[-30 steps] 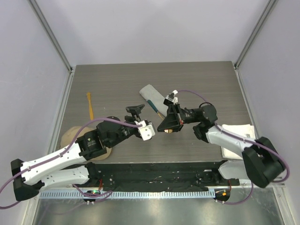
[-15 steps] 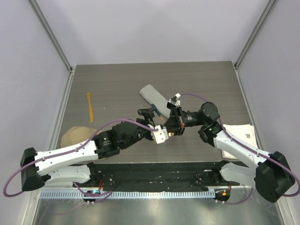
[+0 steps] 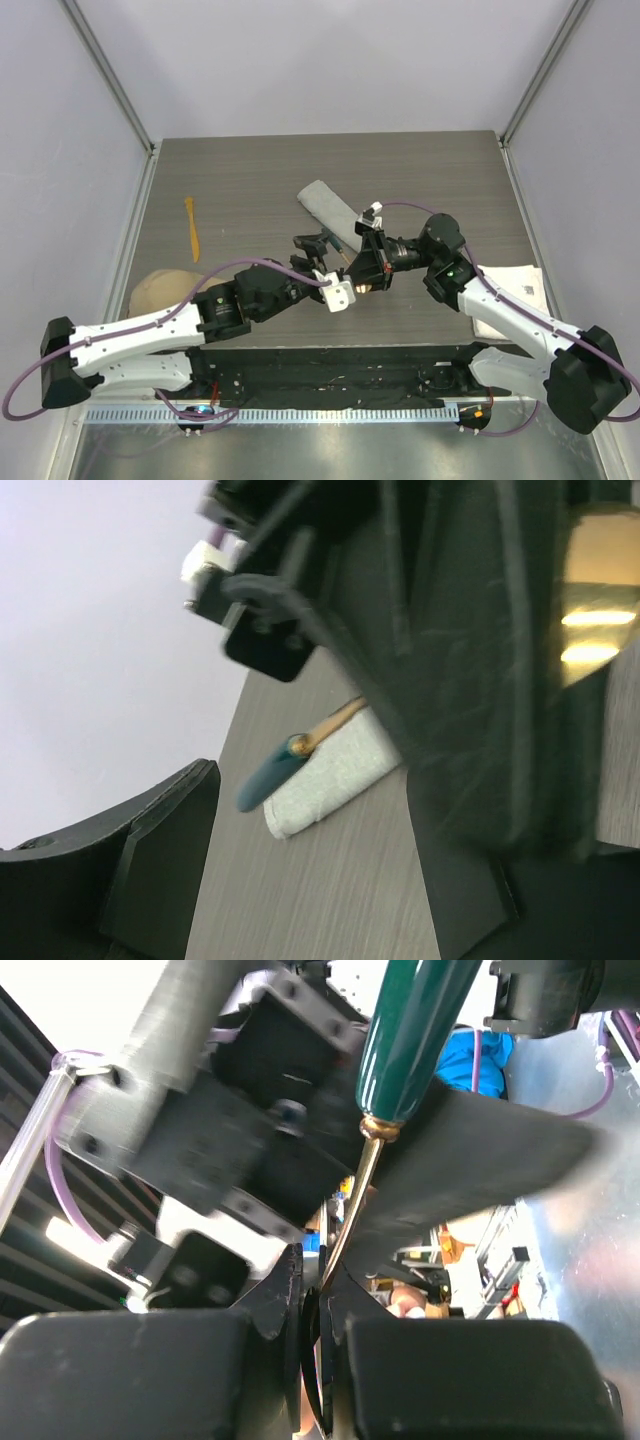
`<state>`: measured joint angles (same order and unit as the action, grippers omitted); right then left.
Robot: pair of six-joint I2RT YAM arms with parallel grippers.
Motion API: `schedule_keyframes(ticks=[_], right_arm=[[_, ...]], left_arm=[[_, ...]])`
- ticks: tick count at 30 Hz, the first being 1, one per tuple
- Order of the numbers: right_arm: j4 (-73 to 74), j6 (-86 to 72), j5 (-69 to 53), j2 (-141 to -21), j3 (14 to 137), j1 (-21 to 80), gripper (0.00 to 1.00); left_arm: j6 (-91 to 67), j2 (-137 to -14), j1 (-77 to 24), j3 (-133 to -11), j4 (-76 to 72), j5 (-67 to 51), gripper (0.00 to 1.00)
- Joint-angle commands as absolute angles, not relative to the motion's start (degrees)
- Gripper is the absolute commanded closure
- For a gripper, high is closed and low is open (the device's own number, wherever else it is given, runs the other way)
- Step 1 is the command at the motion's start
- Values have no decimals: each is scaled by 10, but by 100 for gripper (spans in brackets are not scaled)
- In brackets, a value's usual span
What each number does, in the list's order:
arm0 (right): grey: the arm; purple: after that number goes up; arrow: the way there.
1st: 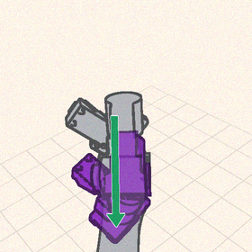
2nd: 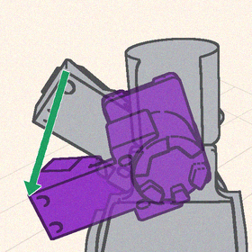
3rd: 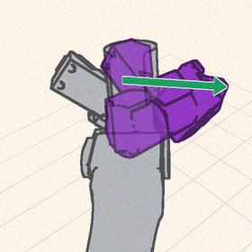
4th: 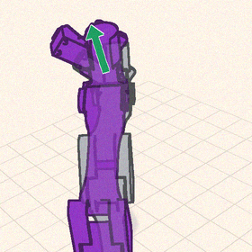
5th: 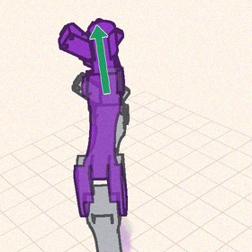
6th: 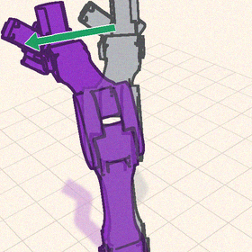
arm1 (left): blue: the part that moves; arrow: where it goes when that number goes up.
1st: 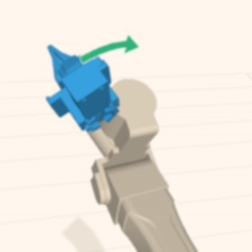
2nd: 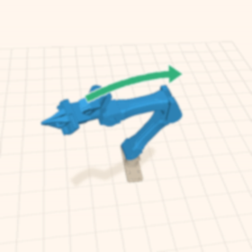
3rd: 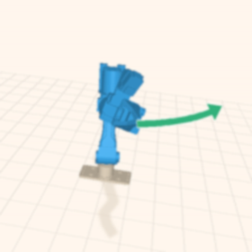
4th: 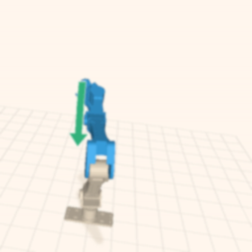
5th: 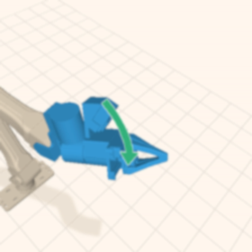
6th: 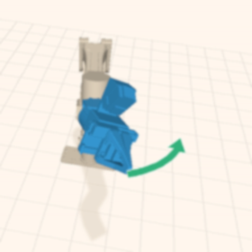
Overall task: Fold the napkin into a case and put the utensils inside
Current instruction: Pass from the right arm to the left
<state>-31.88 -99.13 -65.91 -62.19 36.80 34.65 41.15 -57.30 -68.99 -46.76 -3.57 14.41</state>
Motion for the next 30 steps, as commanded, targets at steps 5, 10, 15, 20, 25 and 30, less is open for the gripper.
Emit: schedule_keyframes(ticks=[5, 10, 15, 20, 25, 30], right_arm=[[-358, -1023, -658, -597, 390, 354, 99], [-429, -1078, -653, -597, 377, 359, 99], [-434, -1081, -647, -598, 396, 359, 94], [-435, -1051, -638, -609, 429, 358, 62], [-162, -828, -627, -612, 542, 314, 30], [-4, -629, -586, -631, 600, 245, 19]], left_arm=[[425, -624, -691, -498, -119, 123, 27], [425, -652, -691, -512, -149, 103, 60], [400, -645, -687, -509, -156, 100, 100], [359, -621, -686, -500, -136, 100, 100], [233, -584, -680, -498, -74, 120, 100], [110, -533, -675, -476, -23, 119, 100]])
